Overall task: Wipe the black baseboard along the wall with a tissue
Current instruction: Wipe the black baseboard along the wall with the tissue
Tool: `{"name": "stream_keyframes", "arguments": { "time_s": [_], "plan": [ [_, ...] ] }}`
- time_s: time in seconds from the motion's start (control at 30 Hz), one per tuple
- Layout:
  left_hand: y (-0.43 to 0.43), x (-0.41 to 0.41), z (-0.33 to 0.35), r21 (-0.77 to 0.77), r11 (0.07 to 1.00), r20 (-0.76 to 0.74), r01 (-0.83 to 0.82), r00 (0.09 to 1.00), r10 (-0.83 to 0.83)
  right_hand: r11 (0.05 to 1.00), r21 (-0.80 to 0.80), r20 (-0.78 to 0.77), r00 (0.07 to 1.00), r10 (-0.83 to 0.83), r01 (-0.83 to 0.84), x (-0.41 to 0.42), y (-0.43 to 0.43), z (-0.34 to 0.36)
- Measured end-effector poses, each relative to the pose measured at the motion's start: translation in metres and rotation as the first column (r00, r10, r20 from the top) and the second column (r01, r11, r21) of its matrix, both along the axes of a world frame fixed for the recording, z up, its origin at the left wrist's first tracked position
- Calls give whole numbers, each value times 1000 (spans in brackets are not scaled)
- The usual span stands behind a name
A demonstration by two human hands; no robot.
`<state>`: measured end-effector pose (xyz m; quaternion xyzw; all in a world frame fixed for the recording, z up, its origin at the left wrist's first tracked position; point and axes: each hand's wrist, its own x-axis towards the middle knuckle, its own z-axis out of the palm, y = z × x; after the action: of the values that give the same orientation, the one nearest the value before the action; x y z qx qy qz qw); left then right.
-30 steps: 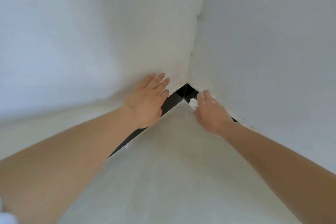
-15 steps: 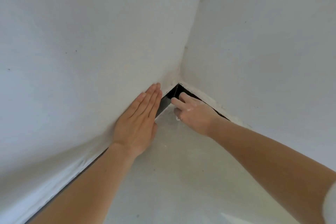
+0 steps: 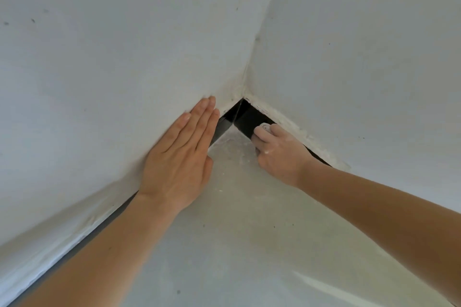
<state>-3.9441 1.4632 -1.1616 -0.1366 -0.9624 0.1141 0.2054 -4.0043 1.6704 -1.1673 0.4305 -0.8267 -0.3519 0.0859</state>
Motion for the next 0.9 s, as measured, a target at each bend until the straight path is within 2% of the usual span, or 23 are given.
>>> {"name": "stream_keyframes", "arguments": {
  "time_s": [0.07,0.1,0.13,0.17,0.23,0.37,0.47,0.6,0.7,0.73,0.77,0.8,0.87,0.9],
  "plan": [
    [1,1,0,-14,1000,-8,-2,1000,2,990,56,157,978,-137,130,25,7,6],
    [1,1,-1,-20,1000,-12,-3,1000,3,971,115,261,936,-234,211,34,9,4],
    [1,1,-2,-26,1000,-19,-5,1000,5,959,137,333,900,-281,249,41,5,5],
    [1,1,-3,-32,999,-24,-7,1000,6,970,114,349,906,-240,213,45,-2,6],
    [1,0,-3,-44,999,-17,-9,1000,9,993,-39,240,966,-98,110,37,-21,8],
    [-1,1,-3,-34,999,-3,-6,1000,6,993,-93,37,997,-67,70,0,-40,21],
    [-2,1,-2,-3,1000,9,1,1000,-1,988,-26,77,986,-149,152,-9,-23,30],
    [-2,1,-1,20,1000,10,1,1000,-1,969,-27,149,960,-238,245,23,5,29],
    [-1,1,-1,10,1000,18,-7,1000,6,910,147,297,861,-413,387,44,15,22],
    [0,1,-1,10,1000,19,-12,1000,12,906,162,325,846,-422,390,48,11,25],
    [0,1,0,9,1000,17,-16,1000,16,934,125,320,877,-358,336,51,8,24],
    [1,1,0,9,1000,13,-20,1000,20,966,16,274,927,-254,260,51,3,24],
    [2,0,1,18,999,16,-26,1000,26,981,-151,142,984,-104,126,40,-8,20],
    [3,1,1,25,999,23,-29,999,28,982,-170,104,993,-61,78,31,-15,16]
  ]
}}
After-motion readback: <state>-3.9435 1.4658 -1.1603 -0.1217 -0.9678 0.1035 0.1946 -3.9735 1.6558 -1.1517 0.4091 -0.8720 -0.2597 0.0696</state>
